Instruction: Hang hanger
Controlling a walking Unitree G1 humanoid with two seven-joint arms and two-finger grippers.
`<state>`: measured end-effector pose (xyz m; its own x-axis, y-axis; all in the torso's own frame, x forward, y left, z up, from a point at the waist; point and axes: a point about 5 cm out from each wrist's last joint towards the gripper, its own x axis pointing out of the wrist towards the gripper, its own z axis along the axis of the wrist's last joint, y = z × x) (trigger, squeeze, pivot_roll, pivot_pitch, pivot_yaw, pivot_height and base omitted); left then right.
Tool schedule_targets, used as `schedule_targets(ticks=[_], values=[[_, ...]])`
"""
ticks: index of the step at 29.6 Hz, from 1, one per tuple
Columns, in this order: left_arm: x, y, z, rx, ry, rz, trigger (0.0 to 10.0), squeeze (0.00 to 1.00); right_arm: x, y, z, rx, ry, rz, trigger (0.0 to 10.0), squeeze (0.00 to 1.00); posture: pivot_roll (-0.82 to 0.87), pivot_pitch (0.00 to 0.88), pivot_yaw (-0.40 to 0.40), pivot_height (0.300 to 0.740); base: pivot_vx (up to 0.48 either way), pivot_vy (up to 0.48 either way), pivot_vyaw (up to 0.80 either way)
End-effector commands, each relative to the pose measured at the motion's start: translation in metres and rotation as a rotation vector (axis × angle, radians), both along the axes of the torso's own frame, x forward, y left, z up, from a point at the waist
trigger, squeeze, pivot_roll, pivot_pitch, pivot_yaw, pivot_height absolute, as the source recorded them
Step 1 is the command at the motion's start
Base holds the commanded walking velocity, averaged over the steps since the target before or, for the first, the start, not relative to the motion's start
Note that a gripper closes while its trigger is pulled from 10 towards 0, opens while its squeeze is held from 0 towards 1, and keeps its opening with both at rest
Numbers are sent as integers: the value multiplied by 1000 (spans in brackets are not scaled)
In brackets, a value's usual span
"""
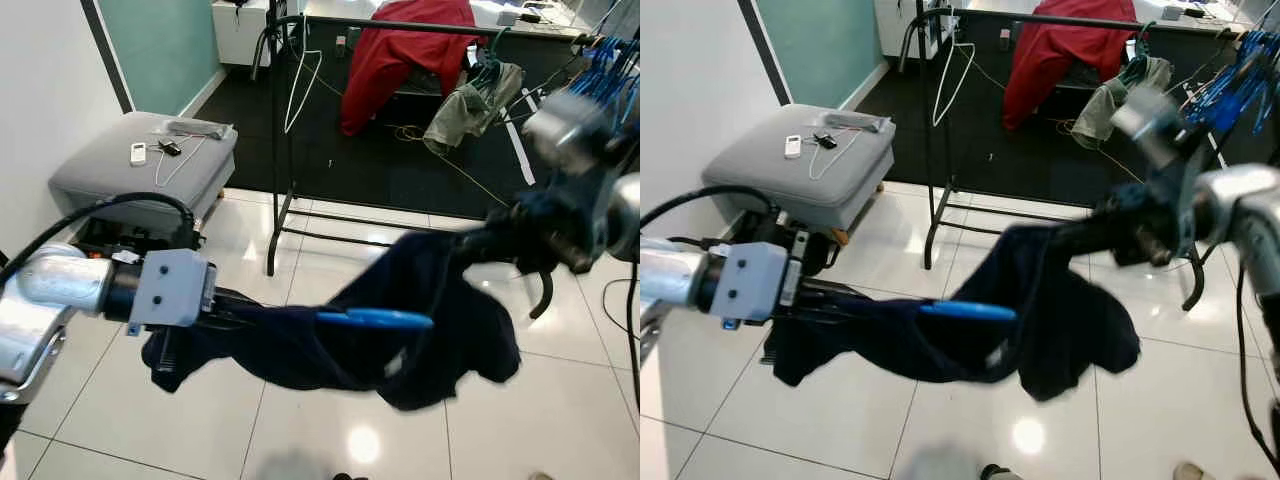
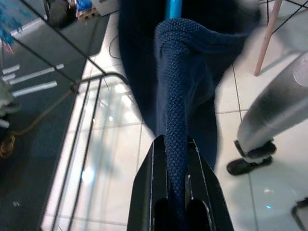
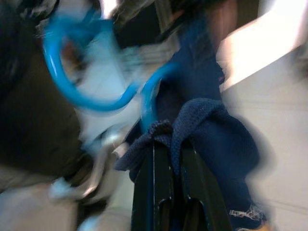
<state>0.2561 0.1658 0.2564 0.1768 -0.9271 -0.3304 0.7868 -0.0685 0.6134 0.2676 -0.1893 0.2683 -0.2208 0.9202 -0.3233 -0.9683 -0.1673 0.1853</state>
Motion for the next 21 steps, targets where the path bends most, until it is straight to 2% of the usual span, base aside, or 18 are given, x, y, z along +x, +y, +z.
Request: schedule_targets(ticks=[1, 2, 3, 6, 11, 15, 17, 18, 20, 21], values=[[1, -3, 1, 8, -13, -20, 10000, 0, -6, 5, -4, -38, -2, 44, 980, 0, -100, 76, -40, 740, 0, 0, 0], [1, -2, 3, 12, -21, -17, 10000, 0, -7, 5, -13, -86, -14, 52, 0, 0, -97, 76, -43, 740, 0, 0, 0], [2, 0, 5, 15, -26, -11, 10000, 0, -7, 3, -19, -124, -34, 51, 0, 0, -94, 78, -44, 740, 0, 0, 0], [2, 6, 7, 27, -34, 9, 10000, 0, -4, 0, -21, -155, -55, 30, 0, 0, -94, 78, -44, 740, 0, 0, 0], [5, 20, 7, 80, -46, 68, 10000, 0, -1, -10, -7, -168, -80, -16, 0, 0, -95, 84, -45, 740, 0, 0, 0], [7, 24, 7, 95, -49, 84, 10000, 0, -1, -14, -1, -179, -109, -33, 196, 0, -99, 85, -42, 740, 0, 0, 0], [7, 23, 5, 93, -42, 81, 10000, 0, 5, -12, 3, -143, -158, -51, 0, 0, -98, 85, -38, 740, 0, 0, 0], [6, 21, 3, 90, -33, 71, 10000, 0, 7, -7, 6, -90, -162, -66, 2471, 0, -97, 85, -35, 740, 0, 0, 0], [6, 19, 1, 87, -28, 63, 10000, 0, 9, -4, 8, -54, -160, -75, 2471, 0, -97, 85, -35, 740, 0, 0, 0], [6, 17, -1, 80, -19, 58, 10000, 0, 12, 0, 10, -21, -154, -102, 10000, 592, -97, 88, -32, 740, 0, 0, 0]])
